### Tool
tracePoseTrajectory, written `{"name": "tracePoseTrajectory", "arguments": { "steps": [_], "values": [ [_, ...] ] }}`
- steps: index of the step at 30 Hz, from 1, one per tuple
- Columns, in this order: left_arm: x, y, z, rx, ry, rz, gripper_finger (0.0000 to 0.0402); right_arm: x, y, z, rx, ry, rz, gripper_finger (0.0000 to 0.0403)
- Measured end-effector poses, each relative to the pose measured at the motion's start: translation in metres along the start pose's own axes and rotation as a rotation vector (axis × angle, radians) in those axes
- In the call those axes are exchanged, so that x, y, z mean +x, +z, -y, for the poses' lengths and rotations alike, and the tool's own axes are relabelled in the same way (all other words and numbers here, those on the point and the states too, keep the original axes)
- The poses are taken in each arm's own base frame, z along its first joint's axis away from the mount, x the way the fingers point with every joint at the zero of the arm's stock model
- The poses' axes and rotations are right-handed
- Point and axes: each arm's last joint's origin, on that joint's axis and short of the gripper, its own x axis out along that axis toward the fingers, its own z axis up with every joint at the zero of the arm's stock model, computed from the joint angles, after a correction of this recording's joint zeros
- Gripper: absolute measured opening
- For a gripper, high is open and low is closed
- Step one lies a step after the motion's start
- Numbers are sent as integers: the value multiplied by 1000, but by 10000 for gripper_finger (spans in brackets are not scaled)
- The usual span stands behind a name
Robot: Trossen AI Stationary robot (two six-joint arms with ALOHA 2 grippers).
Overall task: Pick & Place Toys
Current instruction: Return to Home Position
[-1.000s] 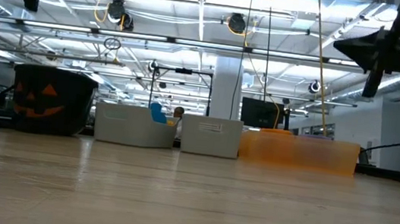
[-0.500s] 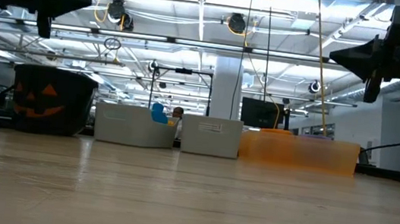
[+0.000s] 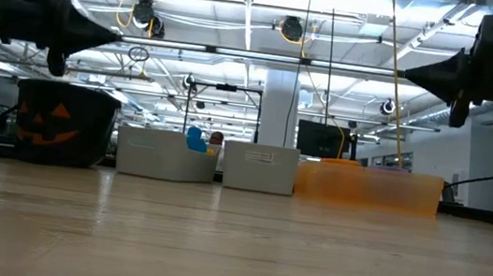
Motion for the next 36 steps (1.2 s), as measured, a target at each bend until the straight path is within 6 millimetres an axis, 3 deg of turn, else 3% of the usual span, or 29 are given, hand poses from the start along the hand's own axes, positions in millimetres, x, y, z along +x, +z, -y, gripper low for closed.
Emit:
{"name": "tracePoseTrajectory", "arguments": {
  "steps": [4,20,36],
  "values": [
    [-1,-9,-4,12,64,-95,4,0,-6,3,-60,-25,-59,0],
    [1,-11,-6,20,102,-106,23,-1,-13,6,-372,-33,-141,0],
    [1,-9,-5,7,97,-82,24,-1,-10,5,-332,-28,-109,0]
  ]
}}
